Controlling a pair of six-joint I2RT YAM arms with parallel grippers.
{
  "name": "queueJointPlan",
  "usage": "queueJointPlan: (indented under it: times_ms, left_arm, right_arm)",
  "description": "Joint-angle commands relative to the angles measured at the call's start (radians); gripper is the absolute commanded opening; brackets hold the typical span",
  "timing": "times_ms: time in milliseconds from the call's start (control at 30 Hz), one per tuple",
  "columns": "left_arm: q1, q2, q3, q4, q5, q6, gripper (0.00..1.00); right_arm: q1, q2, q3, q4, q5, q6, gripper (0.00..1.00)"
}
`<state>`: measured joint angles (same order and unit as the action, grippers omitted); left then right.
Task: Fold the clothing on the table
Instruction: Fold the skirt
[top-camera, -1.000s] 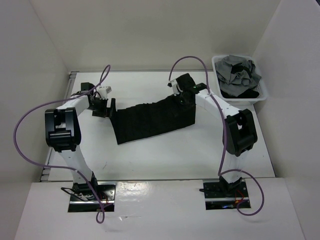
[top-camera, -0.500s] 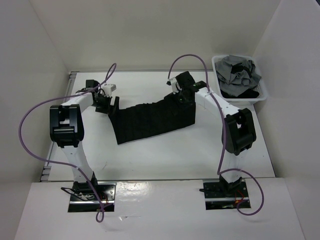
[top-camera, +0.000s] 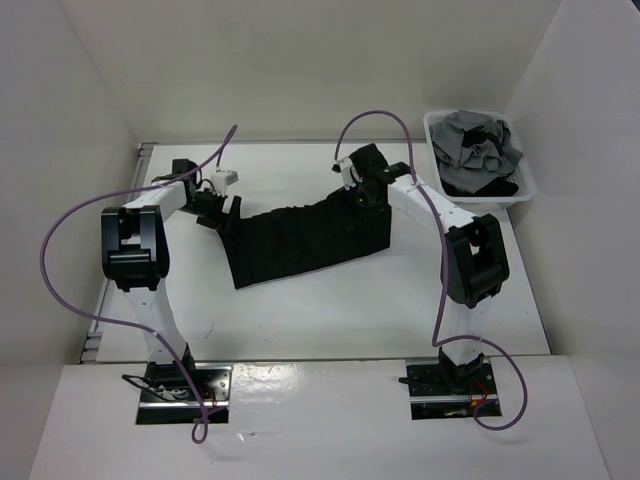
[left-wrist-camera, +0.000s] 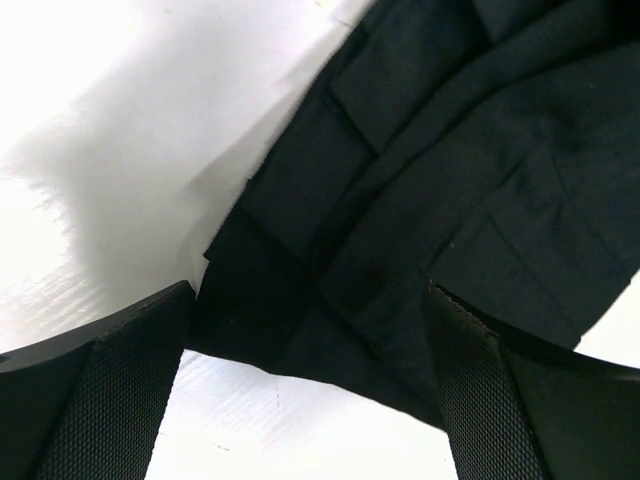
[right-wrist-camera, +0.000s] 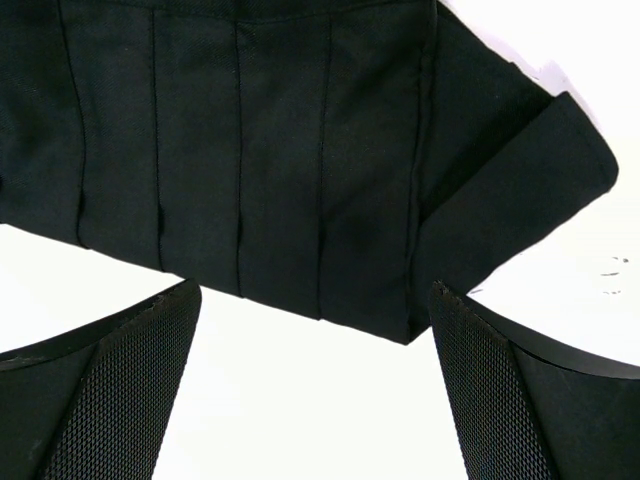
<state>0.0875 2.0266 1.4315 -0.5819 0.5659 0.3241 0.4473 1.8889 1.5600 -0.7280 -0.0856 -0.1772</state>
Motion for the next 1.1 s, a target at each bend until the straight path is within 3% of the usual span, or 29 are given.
queueJointPlan:
  times_ms: [0,167,233,333,800,900,933,1067]
  left_arm:
    - [-0.006,0.06,-0.016,-0.127,0.028,0.067,1.0]
    - [-0.015,0.069,-0.016,-0.137,0.017,0.076,0.95]
    - [-0.015,0.079,-0.016,-0.137,0.029,0.076,0.88]
    - [-0.015,0.09,-0.016,-0.137,0.042,0.056,0.7]
    - [-0.034,0.121,0.012,-0.079,0.104,-0.034,0.31]
    - [-0.034,0.121,0.012,-0.068,0.114,-0.06,0.12]
    - [-0.034,0.121,0.003,-0.053,0.114,-0.085,0.01]
    - [-0.034,0.1,-0.02,-0.016,0.092,-0.144,0.0]
  right_arm:
    - [0.007,0.012,0.052,-0.013,0.0,-0.005,0.98]
    - [0.007,0.012,0.052,-0.013,0.0,0.004,0.98]
    - [0.007,0.012,0.052,-0.013,0.0,0.004,0.98]
    - [0.007,0.012,0.052,-0.013,0.0,0.004,0.98]
    - [0.007,0.003,-0.027,0.019,0.009,0.004,0.98]
    - [0.007,-0.019,-0.054,0.029,0.0,0.013,0.98]
    - [-0.004,-0.019,-0.054,0.029,-0.018,0.013,0.98]
    - [-0.045,-0.019,-0.074,0.038,-0.11,0.034,0.98]
